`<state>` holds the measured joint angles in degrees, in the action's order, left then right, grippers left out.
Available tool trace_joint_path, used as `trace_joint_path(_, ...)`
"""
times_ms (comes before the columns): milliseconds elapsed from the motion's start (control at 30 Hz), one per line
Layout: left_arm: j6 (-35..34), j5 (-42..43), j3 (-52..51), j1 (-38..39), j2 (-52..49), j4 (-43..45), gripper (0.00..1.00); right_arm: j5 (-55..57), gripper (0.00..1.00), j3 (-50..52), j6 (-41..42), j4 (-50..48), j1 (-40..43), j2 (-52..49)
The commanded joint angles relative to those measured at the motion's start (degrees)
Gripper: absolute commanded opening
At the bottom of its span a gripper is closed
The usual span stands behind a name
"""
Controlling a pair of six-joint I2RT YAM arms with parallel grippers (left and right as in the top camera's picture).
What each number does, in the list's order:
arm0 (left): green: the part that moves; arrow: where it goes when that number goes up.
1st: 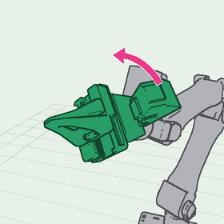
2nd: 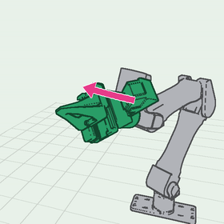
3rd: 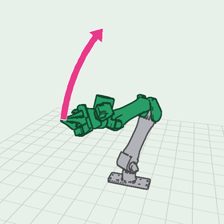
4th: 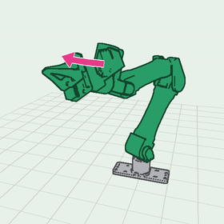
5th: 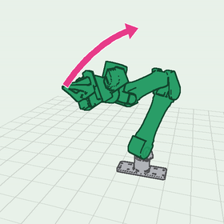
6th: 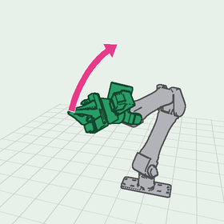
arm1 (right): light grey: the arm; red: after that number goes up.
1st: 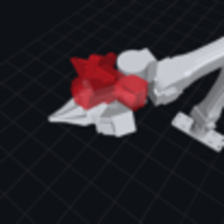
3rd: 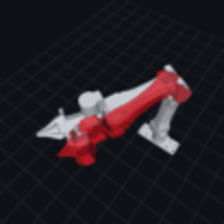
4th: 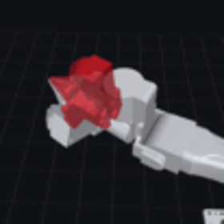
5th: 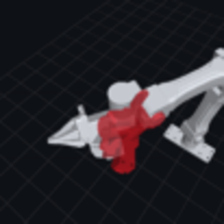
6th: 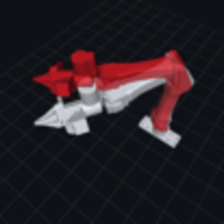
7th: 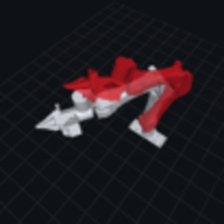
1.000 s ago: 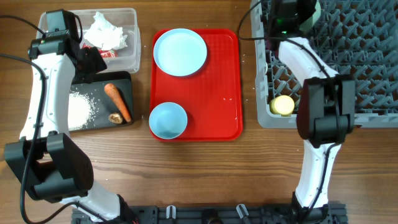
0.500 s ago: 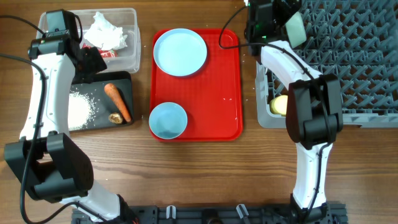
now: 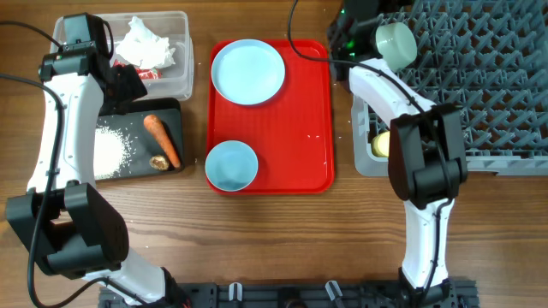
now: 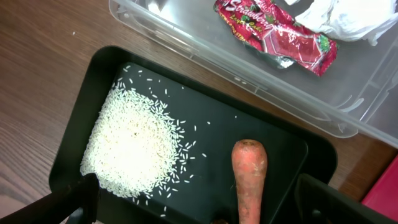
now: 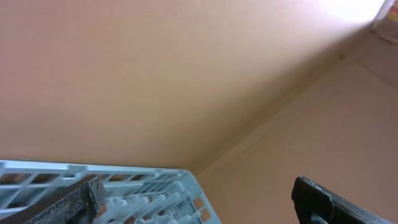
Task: Sort waste into correct bins and load items into the dishwasher rack
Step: 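Grasp the blue bowl on the red tray with the right gripper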
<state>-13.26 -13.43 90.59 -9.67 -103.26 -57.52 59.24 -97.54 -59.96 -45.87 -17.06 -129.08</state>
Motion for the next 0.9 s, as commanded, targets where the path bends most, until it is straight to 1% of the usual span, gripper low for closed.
trace_joint_path(0, -0.92, 0.33, 0.17, -0.15, 1.16, 0.02, 1.0, 2.03, 1.0, -0.28, -1.31, 0.74, -2.14, 2.56)
trace_joint_path(100, -0.92, 0.33, 0.17, -0.15, 1.16, 0.02, 1.0, 0.94, 1.0, -0.28, 3.06, 7.63, -4.74, 2.99)
trace_joint_path(133, -0.92, 0.33, 0.17, -0.15, 1.16, 0.0, 1.0, -0.63, 1.0, -0.28, 7.28, 12.33, -5.77, 3.21)
trace_joint_path(167, -0.92, 0.33, 0.17, -0.15, 1.16, 0.02, 1.0, -3.69, 1.0, -0.28, 13.09, 19.08, -6.84, 3.54)
trace_joint_path(233, -0.92, 0.33, 0.17, -0.15, 1.16, 0.02, 1.0, -12.15, 1.0, -0.28, 25.55, 33.29, -8.72, 5.05)
trace_joint_path(300, -0.92, 0.33, 0.17, -0.15, 1.16, 0.02, 1.0, -21.14, 1.0, -0.28, 36.2, 44.13, -10.05, 7.39)
trace_joint_path(333, -0.92, 0.33, 0.17, -0.15, 1.16, 0.0, 1.0, -27.17, 1.0, -0.28, 42.01, 49.55, -10.58, 9.16)
trace_joint_path(367, -0.92, 0.33, 0.17, -0.15, 1.16, 0.02, 1.0, -37.13, 1.0, -0.28, 49.44, 56.13, -11.19, 11.98)
trace_joint_path(400, -0.92, 0.33, 0.17, -0.15, 1.16, 0.02, 1.0, -46.31, 1.0, -0.28, 55.21, 60.59, -11.43, 14.25)
trace_joint_path(467, -0.92, 0.33, 0.17, -0.15, 1.16, 0.02, 1.0, -70.07, 1.0, -0.28, 69.79, 68.19, -11.23, 18.93)
trace_joint_path(500, -0.92, 0.33, 0.17, -0.15, 1.16, 0.02, 1.0, -78.88, 1.0, -0.28, 76.94, 70.79, -11.02, 20.06)
trace_joint_path(533, -0.92, 0.33, 0.17, -0.15, 1.16, 0.02, 1.0, -83.3, 1.0, -0.28, 81.7, 73.18, -10.97, 20.46)
trace_joint_path(567, -0.92, 0.33, 0.17, -0.15, 1.16, 0.02, 1.0, -86.62, 1.0, -0.28, 84.56, 77.07, -10.99, 20.48)
trace_joint_path(667, -0.92, 0.33, 0.17, -0.15, 1.16, 0.02, 1.0, -87.41, 1.0, -0.04, 83.97, 88.94, -11.85, 18.05)
trace_joint_path(767, -0.92, 0.33, 0.17, -0.15, 1.16, 0.02, 1.0, -87.45, 1.0, 1.38, 84.17, 93.46, -13.6, 15.63)
trace_joint_path(800, -0.94, 0.33, 0.17, -0.15, 1.16, 0.02, 1.0, -87.43, 0.96, 1.68, 84.61, 94.27, -14.47, 14.82)
trace_joint_path(867, -0.94, 0.33, 0.17, -0.15, 1.16, 0.02, 1.0, -87.36, 0.87, 2.82, 87.17, 95.21, -16.87, 12.5)
